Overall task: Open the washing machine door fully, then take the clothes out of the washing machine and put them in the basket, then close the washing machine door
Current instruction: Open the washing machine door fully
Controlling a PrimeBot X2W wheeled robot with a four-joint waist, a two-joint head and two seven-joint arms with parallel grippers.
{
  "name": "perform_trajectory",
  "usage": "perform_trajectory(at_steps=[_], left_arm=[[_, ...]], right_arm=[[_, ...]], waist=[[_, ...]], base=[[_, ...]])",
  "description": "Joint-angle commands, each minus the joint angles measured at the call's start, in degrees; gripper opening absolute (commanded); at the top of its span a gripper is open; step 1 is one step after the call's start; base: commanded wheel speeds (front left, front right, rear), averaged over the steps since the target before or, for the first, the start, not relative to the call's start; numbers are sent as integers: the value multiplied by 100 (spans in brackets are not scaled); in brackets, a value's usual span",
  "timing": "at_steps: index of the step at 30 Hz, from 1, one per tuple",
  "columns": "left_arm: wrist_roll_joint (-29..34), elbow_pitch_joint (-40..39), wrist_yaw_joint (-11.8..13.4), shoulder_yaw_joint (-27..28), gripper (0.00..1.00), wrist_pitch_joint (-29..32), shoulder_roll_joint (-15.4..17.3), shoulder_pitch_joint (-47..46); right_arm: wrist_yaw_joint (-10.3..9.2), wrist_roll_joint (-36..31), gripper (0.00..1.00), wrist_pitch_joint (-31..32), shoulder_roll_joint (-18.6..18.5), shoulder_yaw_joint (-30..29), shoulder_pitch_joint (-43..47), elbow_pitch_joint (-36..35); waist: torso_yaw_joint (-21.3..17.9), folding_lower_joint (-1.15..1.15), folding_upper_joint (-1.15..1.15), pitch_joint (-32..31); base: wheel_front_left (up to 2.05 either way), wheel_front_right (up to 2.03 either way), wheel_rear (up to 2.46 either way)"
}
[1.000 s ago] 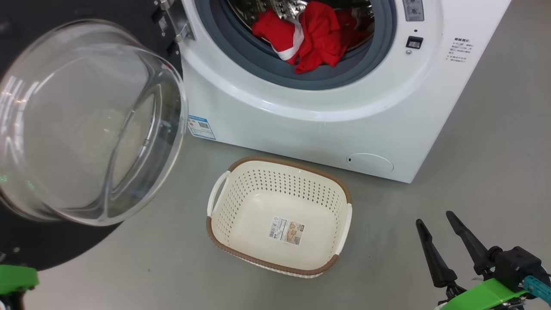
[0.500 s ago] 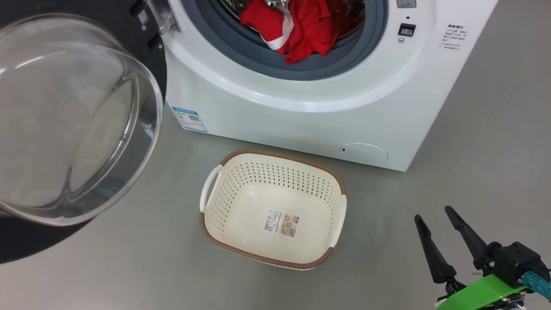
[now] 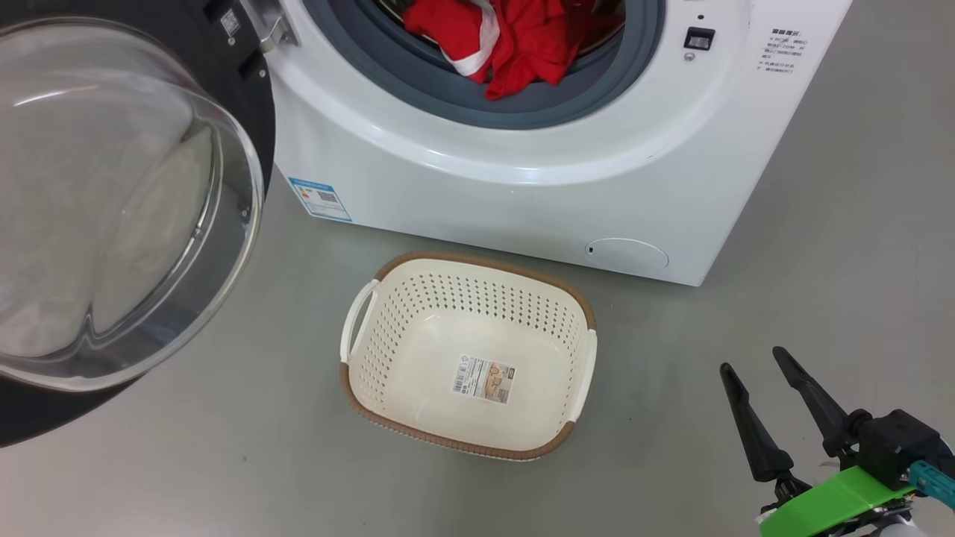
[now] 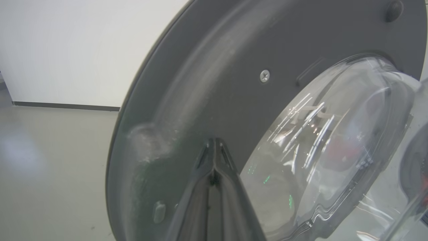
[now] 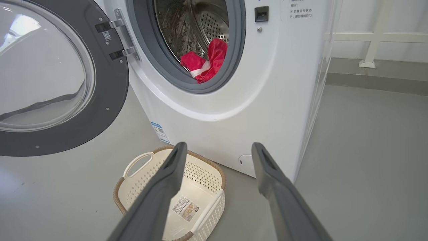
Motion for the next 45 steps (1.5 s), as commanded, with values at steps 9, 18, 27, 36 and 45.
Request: perform_trajectory(at_steps=[9,18,27,36,45], left_arm=[[-32,-152,11,-76,0,-28,337,76],[-274,-544,11,-480,48,-28,124,552],[-530,-1100,11,-996,100,-28,-74,1178],[-631,-1714,11,-1665,100,-28,-192,1803],[-665,-2219,11,-2242,100,-28,-261,2241]], right_arm=[[43,-118,100,-54,-15,109,-70,-135],[43,-122,100,-54,39,80,-2,-144],[43,-133,100,-54,112,38,80,-161],[43,-111,100,-54,208,-133,221,-201],[43,-108,100,-54,244,-270,320,-244]], waist=[[31,0,0,-216],[17,0,0,-424],[-1,0,0,-619],[-103,0,0,-779],[-379,0,0,-838]], base=[[0,0,0],[0,0,0],[0,0,0],[0,0,0],[0,0,0]])
